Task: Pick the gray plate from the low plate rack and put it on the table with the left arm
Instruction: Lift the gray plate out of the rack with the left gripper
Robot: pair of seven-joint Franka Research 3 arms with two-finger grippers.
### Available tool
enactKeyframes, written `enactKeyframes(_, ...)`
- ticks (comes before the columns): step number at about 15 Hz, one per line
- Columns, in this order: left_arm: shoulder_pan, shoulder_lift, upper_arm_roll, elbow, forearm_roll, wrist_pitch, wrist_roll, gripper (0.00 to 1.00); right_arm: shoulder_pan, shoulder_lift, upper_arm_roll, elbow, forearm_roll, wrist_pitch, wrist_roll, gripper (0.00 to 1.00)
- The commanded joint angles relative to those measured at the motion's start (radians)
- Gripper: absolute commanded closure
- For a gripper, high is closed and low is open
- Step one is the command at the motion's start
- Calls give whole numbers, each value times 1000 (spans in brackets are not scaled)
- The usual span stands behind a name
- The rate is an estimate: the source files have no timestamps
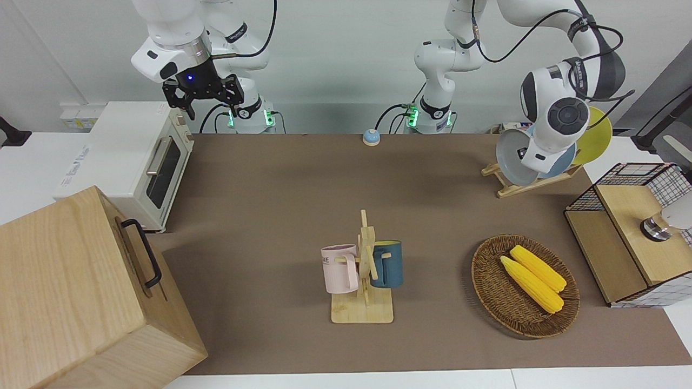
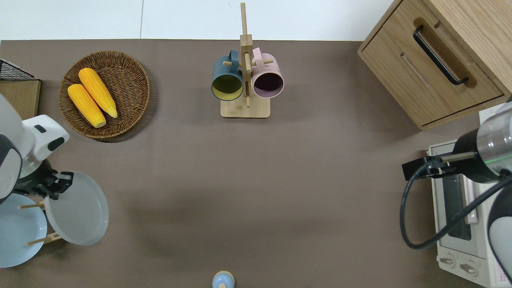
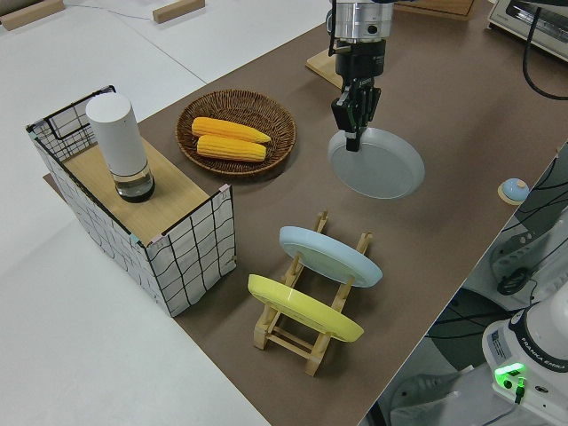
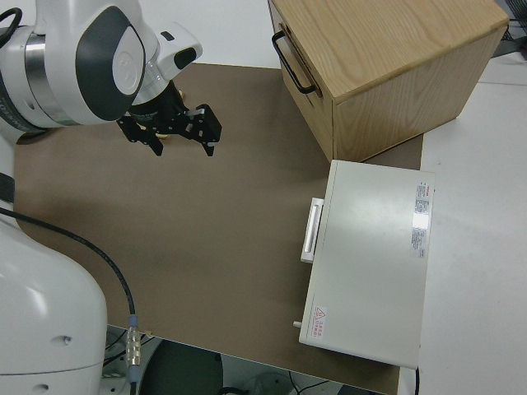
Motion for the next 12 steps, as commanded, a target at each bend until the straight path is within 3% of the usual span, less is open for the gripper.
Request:
enactKeyframes(1, -14, 1, -24, 0, -167, -13, -25, 1000, -13, -5, 7, 6, 4, -15, -3, 11)
enactKeyframes(7, -15, -34, -52, -172, -325, 199, -25, 1000, -13, -5, 7, 6, 4, -15, -3, 11)
enactKeyframes(12, -34, -82, -60, -342, -345, 381, -29, 1000, -15, -5, 7, 6, 4, -15, -3, 11)
